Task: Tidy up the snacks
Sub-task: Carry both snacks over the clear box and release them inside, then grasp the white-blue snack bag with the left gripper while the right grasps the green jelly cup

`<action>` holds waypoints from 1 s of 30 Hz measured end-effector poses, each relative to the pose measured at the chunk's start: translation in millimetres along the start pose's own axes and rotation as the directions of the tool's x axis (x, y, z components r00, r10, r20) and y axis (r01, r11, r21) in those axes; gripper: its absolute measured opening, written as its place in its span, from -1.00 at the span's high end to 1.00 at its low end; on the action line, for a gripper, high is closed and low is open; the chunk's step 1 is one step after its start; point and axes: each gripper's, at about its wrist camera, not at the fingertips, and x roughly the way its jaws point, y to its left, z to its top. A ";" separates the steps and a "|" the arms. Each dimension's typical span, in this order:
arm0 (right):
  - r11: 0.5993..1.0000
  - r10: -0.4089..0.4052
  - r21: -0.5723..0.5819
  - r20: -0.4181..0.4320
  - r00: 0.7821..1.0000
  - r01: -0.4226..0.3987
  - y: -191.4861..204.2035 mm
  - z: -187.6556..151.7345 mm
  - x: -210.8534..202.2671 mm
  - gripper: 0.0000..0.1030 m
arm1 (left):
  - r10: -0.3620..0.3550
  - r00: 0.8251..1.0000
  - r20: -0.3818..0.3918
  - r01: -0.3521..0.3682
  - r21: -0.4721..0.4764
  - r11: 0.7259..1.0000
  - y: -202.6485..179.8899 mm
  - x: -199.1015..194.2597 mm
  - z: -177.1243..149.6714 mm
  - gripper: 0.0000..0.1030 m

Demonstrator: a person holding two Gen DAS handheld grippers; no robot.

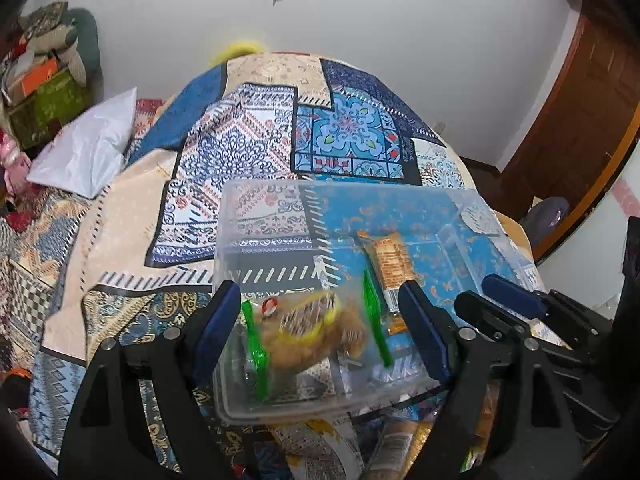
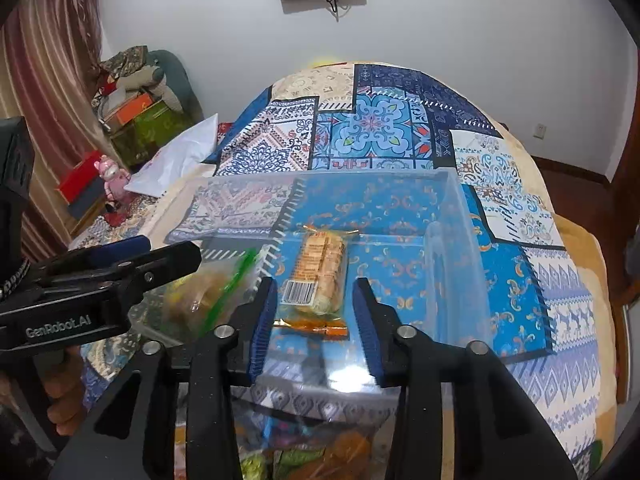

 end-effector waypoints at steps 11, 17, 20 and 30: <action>0.999 -0.025 -0.037 0.098 0.995 0.029 10.9 -3.0 -64.3 0.06 | 0.055 0.988 0.145 -0.072 0.110 0.991 -23.0 -82.3 -14.4 -0.81; 0.998 -0.036 -0.044 0.138 0.990 0.042 13.4 -17.9 -99.2 -0.08 | 0.083 0.983 0.167 -0.106 0.136 0.985 -22.2 -116.8 -38.3 -0.87; 0.997 -0.046 -0.051 0.134 0.990 0.053 11.7 -30.5 -108.6 -0.09 | 0.096 0.985 0.146 -0.114 0.119 0.986 -12.2 -124.6 -54.7 -0.88; 0.992 -0.105 -0.069 0.056 0.993 0.108 -1.7 -83.0 -108.5 -0.10 | 0.110 0.994 0.017 -0.111 0.072 0.991 14.4 -114.6 -121.1 -0.88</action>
